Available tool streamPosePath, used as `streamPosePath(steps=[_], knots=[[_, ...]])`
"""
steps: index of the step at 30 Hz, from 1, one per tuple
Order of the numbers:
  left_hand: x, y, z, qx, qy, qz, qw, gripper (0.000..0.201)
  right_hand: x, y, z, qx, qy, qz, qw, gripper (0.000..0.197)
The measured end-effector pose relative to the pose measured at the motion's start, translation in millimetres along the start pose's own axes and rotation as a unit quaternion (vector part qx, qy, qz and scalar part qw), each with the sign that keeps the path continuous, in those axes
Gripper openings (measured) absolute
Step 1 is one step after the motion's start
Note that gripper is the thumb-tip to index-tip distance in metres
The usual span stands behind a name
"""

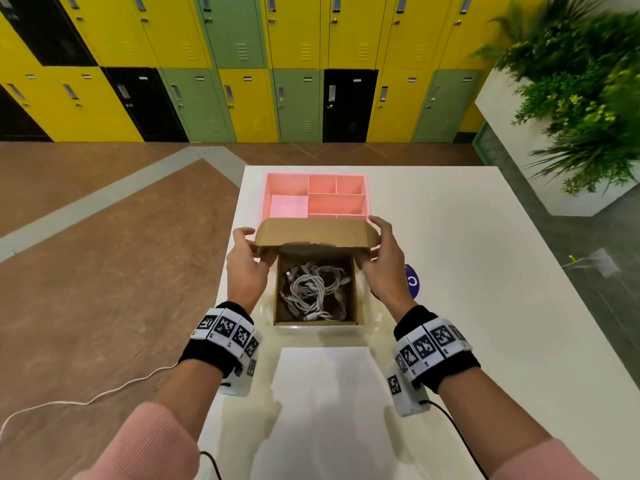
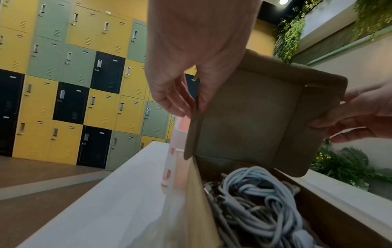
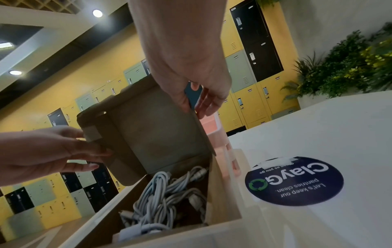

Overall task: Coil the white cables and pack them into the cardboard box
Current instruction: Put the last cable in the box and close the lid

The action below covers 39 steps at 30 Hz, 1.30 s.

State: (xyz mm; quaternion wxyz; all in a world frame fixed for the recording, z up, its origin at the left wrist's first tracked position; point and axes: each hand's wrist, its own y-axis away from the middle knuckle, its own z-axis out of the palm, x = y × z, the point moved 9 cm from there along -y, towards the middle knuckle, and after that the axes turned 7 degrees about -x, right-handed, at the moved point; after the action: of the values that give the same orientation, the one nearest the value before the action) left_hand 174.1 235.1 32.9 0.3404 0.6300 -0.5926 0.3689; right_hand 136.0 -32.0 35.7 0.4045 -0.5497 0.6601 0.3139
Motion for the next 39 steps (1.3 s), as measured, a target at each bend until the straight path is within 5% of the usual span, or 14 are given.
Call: streamPosePath(steps=[14, 18, 26, 32, 39], knots=[[-19.2, 32.5, 20.1, -0.178, -0.096, 0.107, 0.974, 0.081, 23.5, 32.1, 19.4, -0.141, 0.121, -0.012, 0.982, 0.073], [-26.2, 47.5, 28.4, -0.241, -0.112, 0.091, 0.960, 0.083, 27.3, 45.7, 25.3, -0.192, 0.124, 0.005, 0.974, 0.083], [-49.1, 67.3, 40.5, -0.363, -0.214, -0.011, 0.907, 0.120, 43.5, 63.1, 35.5, -0.283, 0.195, 0.085, 0.935, 0.108], [-44.0, 68.9, 41.8, -0.317, -0.144, -0.018, 0.937, 0.087, 35.8, 66.9, 39.5, -0.280, 0.147, 0.079, 0.945, 0.110], [-29.3, 84.4, 43.5, -0.221, -0.148, 0.072, 0.961, 0.061, 25.7, 72.1, 41.8, -0.216, 0.157, 0.038, 0.963, 0.064]])
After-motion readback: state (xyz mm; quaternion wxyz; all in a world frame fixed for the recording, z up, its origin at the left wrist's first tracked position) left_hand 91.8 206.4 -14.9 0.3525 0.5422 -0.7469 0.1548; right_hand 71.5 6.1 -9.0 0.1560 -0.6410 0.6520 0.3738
